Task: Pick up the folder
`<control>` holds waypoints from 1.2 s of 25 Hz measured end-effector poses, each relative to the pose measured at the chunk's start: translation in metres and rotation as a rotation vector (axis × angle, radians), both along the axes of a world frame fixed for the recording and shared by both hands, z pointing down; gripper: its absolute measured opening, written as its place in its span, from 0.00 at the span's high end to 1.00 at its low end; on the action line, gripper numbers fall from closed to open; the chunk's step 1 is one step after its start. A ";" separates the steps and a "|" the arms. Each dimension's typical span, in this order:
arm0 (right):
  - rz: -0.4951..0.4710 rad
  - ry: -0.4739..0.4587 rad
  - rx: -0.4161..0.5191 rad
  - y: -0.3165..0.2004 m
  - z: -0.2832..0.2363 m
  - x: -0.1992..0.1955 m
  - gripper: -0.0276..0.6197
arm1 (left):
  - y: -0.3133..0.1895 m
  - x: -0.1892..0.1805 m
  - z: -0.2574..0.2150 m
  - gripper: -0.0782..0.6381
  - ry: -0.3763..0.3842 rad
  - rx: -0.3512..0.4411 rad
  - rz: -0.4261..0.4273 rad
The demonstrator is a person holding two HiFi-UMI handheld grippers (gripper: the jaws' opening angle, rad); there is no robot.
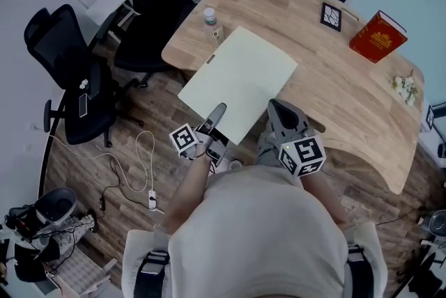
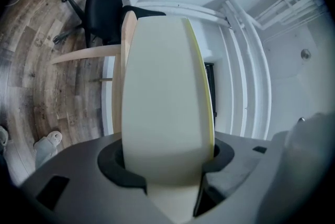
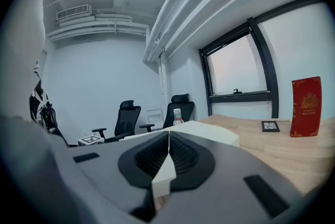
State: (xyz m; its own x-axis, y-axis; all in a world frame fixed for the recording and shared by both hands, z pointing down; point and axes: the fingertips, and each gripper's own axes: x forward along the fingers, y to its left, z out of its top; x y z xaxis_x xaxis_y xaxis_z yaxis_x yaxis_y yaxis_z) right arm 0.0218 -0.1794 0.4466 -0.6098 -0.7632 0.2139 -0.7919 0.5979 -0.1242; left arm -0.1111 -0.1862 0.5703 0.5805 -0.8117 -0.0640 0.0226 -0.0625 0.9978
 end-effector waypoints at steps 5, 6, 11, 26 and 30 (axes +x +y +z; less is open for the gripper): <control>-0.014 -0.004 0.009 0.008 -0.001 -0.011 0.93 | 0.012 -0.021 -0.012 0.50 0.001 0.011 -0.036; -0.016 -0.004 0.010 0.010 -0.001 -0.012 0.93 | 0.015 -0.024 -0.014 0.50 -0.002 0.017 -0.040; -0.015 -0.004 0.015 0.019 -0.001 -0.019 0.93 | 0.030 -0.041 -0.026 0.50 -0.023 0.031 -0.056; 0.000 -0.019 0.009 0.038 0.007 -0.027 0.93 | 0.068 -0.075 -0.061 0.50 0.009 0.090 -0.114; 0.002 -0.019 0.010 0.037 0.007 -0.028 0.93 | 0.072 -0.080 -0.070 0.50 0.013 0.108 -0.119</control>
